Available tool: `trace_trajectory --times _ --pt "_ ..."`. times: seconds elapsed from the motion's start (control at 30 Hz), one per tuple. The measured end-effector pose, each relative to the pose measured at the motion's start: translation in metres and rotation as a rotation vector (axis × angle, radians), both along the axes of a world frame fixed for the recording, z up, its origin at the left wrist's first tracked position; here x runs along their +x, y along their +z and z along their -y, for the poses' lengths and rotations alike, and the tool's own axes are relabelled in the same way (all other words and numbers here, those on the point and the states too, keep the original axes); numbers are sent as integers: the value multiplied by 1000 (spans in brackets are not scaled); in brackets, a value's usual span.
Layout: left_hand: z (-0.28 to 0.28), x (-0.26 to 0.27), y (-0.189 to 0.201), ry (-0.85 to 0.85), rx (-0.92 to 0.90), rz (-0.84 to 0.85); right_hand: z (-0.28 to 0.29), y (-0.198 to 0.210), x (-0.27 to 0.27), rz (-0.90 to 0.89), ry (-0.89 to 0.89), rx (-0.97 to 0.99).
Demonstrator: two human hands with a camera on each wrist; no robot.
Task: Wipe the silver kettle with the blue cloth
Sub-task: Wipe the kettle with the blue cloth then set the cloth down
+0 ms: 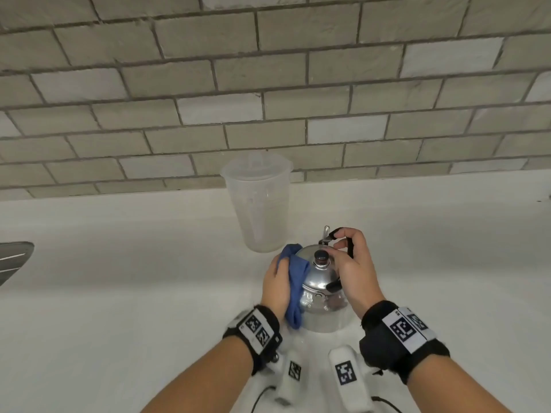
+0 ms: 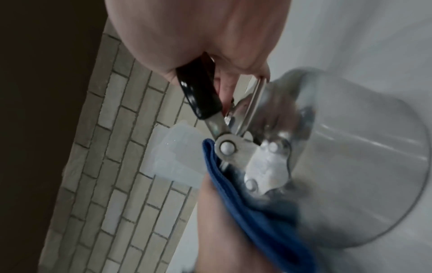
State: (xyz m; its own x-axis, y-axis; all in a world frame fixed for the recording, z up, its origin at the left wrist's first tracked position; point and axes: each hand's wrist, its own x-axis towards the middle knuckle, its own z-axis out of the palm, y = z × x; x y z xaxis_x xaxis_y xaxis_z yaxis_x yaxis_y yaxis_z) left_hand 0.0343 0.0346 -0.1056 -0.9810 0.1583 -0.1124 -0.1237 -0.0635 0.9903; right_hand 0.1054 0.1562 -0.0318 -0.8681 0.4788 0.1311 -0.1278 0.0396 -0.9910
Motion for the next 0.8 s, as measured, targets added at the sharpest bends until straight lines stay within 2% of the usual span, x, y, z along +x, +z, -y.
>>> trace_trajectory --times 0.07,0.13,0.23,0.3,0.43,0.5,0.6,0.67,0.8 --pt "5 -19 7 -98 -21 64 -2 5 8 54 67 126" --pt "7 -31 11 -192 -24 116 -16 17 18 169 269 298" --pt "9 -39 9 -219 -34 200 -50 30 25 341 548 697" --pt "9 -37 11 -201 -10 227 -64 31 23 306 587 963" --pt "9 -30 14 -198 -60 210 -63 33 11 61 558 1316" --pt "9 -25 8 -165 -40 190 -52 35 7 32 501 1359" --pt "9 -15 -11 -58 132 143 -27 36 0 14 399 1369" --pt "13 -10 -29 -12 184 132 -9 39 -10 40 358 1412" --pt "27 -13 -24 -52 213 171 7 45 -27 71 398 1369"
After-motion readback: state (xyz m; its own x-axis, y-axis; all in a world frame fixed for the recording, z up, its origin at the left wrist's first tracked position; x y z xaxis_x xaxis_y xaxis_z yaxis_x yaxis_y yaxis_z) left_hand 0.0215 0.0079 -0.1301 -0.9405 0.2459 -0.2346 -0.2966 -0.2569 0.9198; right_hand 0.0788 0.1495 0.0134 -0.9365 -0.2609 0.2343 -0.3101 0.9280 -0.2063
